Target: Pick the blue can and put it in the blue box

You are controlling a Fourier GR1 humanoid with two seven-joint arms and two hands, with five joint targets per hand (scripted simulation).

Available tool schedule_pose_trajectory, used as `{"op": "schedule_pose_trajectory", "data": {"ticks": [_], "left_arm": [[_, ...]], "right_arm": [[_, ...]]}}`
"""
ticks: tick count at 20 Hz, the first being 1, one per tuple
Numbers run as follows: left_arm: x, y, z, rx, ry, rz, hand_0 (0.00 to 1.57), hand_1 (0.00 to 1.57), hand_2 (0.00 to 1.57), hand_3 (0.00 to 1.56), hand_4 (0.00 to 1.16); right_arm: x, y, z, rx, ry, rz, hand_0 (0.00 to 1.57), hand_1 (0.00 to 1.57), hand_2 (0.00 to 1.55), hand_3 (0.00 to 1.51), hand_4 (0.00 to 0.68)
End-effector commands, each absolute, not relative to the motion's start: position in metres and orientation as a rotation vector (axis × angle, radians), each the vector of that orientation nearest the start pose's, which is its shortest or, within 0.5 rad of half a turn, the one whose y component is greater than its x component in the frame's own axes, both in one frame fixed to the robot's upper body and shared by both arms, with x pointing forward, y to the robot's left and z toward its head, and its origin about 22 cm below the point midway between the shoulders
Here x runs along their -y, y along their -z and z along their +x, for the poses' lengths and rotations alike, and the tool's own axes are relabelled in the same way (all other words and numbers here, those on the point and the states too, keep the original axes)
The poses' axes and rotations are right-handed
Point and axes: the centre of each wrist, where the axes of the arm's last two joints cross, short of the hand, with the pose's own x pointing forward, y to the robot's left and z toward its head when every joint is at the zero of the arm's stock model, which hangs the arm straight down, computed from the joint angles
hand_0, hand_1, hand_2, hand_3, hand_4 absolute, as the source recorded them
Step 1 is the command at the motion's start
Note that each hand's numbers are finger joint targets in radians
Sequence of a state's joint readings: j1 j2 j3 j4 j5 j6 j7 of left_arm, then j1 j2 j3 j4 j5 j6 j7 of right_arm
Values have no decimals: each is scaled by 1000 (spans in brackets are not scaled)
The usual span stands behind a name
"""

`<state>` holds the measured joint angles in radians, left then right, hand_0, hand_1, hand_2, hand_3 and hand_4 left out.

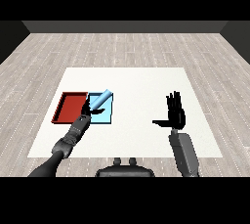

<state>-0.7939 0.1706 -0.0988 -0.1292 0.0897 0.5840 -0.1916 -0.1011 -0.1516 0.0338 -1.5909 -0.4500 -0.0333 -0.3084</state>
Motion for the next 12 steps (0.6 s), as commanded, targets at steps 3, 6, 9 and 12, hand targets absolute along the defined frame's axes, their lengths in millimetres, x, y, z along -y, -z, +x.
{"op": "schedule_pose_trajectory", "data": {"ticks": [3, 6, 9, 12], "left_arm": [[-246, 45, 381, 1544, -34, 714, 0, 0, 0, 0, 0], [-224, 37, 383, 1751, -13, 505, 0, 0, 0, 0, 0], [-204, 47, 365, 1929, -38, 375, 0, 0, 0, 0, 0], [-204, 50, 344, 1994, -28, 261, 0, 0, 0, 0, 0]], "right_arm": [[250, -48, 271, 1948, 212, 280, 0, 0, 0, 0, 0], [240, -50, 273, 1949, 240, 293, 0, 0, 0, 0, 0], [257, -45, 264, 1934, 184, 233, 0, 0, 0, 0, 0], [260, -48, 263, 1917, 158, 233, 0, 0, 0, 0, 0]]}}
